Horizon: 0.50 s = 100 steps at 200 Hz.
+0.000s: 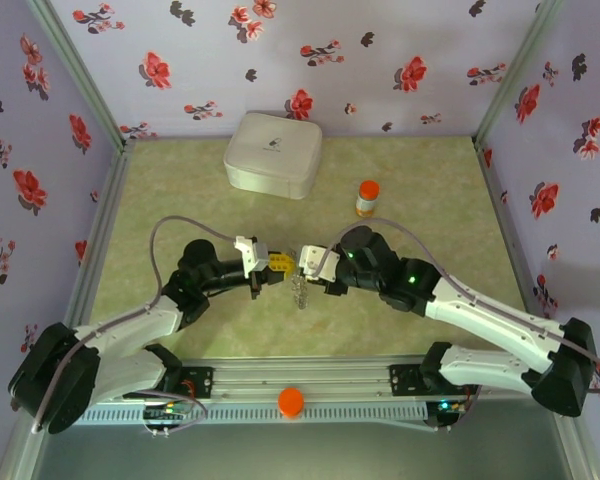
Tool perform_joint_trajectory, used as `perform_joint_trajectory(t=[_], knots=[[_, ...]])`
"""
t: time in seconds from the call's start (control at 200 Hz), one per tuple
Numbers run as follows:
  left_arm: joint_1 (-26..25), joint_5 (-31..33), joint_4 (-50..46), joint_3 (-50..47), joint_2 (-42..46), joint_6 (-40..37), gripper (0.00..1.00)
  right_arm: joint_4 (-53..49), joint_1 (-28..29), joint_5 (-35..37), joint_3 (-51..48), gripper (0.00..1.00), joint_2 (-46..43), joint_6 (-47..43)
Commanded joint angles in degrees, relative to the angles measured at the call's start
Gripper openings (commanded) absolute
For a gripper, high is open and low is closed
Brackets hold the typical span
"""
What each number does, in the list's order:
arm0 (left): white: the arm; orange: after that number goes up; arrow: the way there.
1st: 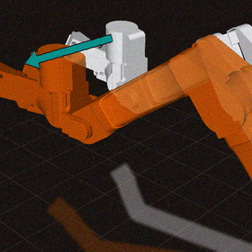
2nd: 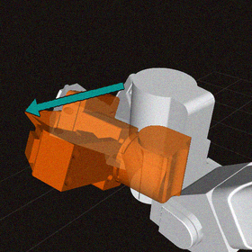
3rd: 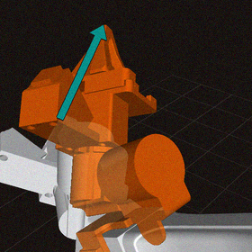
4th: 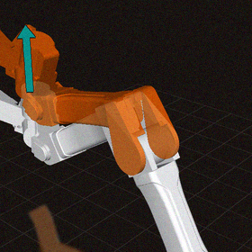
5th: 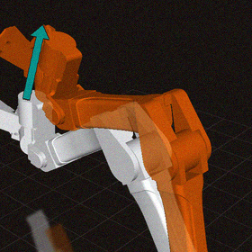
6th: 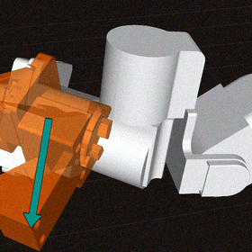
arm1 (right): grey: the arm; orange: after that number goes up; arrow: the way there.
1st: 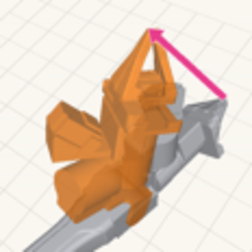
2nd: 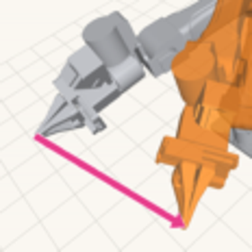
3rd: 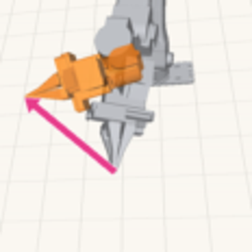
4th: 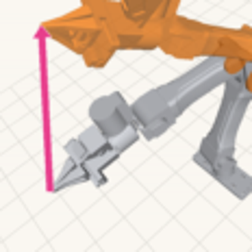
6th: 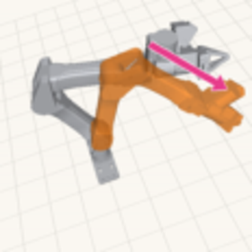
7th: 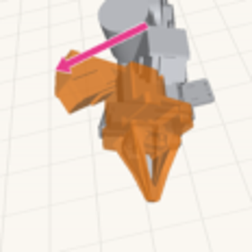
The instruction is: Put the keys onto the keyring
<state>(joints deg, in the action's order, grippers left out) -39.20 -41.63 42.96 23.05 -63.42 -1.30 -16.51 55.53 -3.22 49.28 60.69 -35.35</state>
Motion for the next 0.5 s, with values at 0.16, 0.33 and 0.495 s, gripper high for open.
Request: perform_joint_trajectory(t=[0.16, 0.33, 0.495], knots=[[0.4, -2.3, 6.2, -0.1, -1.9, 4.7, 0.00, 7.8, 1.3, 4.2, -4.1, 0.31, -4.3, -7.9], [0.4, -2.8, 6.0, 0.0, -2.2, 4.7, 0.00, 8.0, 2.3, 3.8, -4.4, 0.31, -4.1, -10.7], [0.4, -3.2, 5.9, 0.1, -2.4, 4.8, 0.00, 7.9, 2.8, 4.0, -3.6, 0.25, -2.8, -12.0]])
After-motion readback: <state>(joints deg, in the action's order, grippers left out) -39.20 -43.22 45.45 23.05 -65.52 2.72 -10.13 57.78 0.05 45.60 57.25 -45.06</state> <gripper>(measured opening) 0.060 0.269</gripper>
